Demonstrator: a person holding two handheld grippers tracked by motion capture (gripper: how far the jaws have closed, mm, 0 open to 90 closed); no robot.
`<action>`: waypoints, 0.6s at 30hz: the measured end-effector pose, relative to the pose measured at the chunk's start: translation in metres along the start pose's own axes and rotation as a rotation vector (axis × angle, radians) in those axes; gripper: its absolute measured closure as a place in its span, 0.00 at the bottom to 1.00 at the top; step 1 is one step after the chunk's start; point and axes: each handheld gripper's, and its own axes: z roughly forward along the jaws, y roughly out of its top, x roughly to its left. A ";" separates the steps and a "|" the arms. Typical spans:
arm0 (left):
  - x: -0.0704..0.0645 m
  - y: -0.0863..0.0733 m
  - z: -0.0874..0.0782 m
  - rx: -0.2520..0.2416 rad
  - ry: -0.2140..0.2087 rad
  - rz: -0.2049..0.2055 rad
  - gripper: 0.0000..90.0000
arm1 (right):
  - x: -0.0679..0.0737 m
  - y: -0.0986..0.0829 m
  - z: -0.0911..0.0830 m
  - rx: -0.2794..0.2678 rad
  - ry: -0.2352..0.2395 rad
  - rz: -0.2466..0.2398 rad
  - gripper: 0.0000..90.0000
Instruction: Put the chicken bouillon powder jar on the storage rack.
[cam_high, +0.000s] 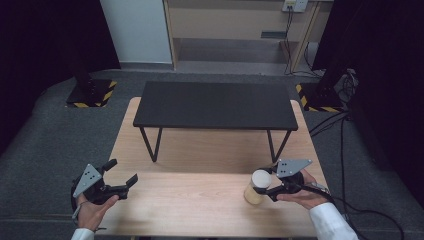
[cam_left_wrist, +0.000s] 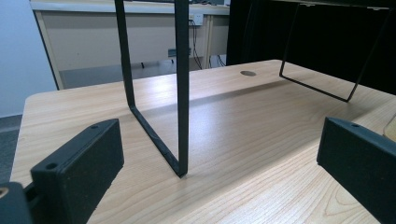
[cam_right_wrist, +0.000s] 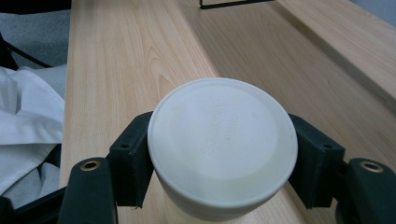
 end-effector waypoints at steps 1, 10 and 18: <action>0.000 0.000 0.000 -0.001 0.000 0.000 0.00 | 0.001 0.000 0.000 0.000 -0.002 0.001 0.37; 0.000 0.000 0.000 -0.003 0.001 0.000 0.00 | 0.007 0.017 -0.015 0.013 -0.016 0.015 0.37; 0.000 0.000 0.001 0.000 -0.001 0.002 0.00 | 0.015 0.071 -0.072 -0.075 -0.090 0.037 0.37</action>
